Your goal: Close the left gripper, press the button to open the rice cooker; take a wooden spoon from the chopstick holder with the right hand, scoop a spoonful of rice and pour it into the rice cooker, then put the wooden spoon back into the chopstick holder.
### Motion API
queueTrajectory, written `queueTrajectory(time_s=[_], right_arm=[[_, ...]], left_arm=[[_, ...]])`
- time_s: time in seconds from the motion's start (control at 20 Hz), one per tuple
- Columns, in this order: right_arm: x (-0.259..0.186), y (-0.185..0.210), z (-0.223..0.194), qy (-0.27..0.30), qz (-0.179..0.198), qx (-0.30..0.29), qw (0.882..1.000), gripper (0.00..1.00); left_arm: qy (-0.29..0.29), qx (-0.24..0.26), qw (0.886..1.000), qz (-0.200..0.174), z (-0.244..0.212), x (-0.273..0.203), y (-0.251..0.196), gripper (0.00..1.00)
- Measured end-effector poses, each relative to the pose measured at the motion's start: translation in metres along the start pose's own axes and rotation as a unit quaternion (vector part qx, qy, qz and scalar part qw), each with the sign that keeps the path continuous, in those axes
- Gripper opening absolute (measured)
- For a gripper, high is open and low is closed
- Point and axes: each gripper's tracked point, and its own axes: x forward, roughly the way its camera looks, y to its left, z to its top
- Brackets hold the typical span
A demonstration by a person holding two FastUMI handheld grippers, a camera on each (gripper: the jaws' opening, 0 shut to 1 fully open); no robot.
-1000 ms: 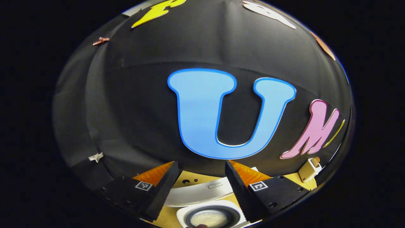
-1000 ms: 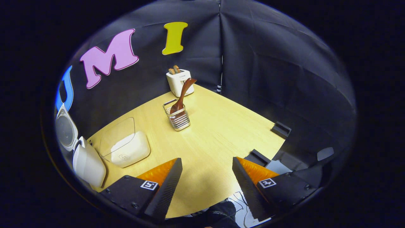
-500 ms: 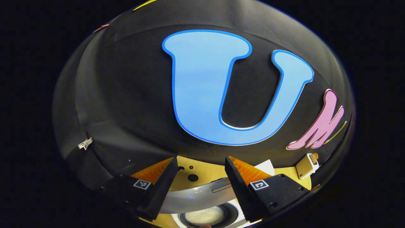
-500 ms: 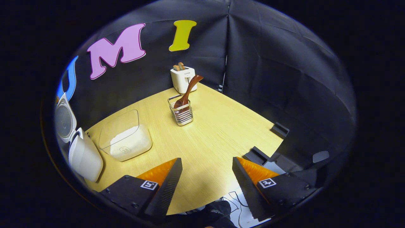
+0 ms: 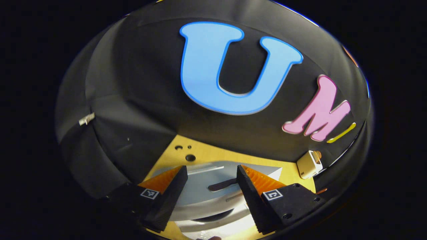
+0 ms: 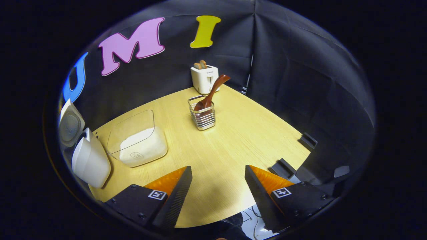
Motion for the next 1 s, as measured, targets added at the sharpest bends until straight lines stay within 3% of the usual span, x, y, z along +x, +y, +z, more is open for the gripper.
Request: queueTrajectory(time_s=[0.3, 0.65, 0.85, 1.0], right_arm=[[0.004, 0.022, -0.007, 0.015, 0.028, -0.043, 0.999, 0.99], [0.001, 0.058, -0.025, 0.033, 0.066, -0.104, 0.992, 0.99], [-0.001, 0.076, -0.033, 0.036, 0.090, -0.129, 0.987, 0.97], [-0.001, 0.085, -0.038, 0.038, 0.101, -0.133, 0.985, 0.96]], left_arm=[[0.034, 0.031, 0.999, 0.025, -0.097, -0.004, 0.002, 0.94], [0.060, 0.086, 0.992, 0.071, -0.161, -0.002, 0.012, 0.92], [0.039, 0.103, 0.990, 0.087, -0.159, 0.006, 0.010, 0.96], [0.008, 0.162, 0.985, 0.062, -0.161, 0.015, -0.001, 0.98]])
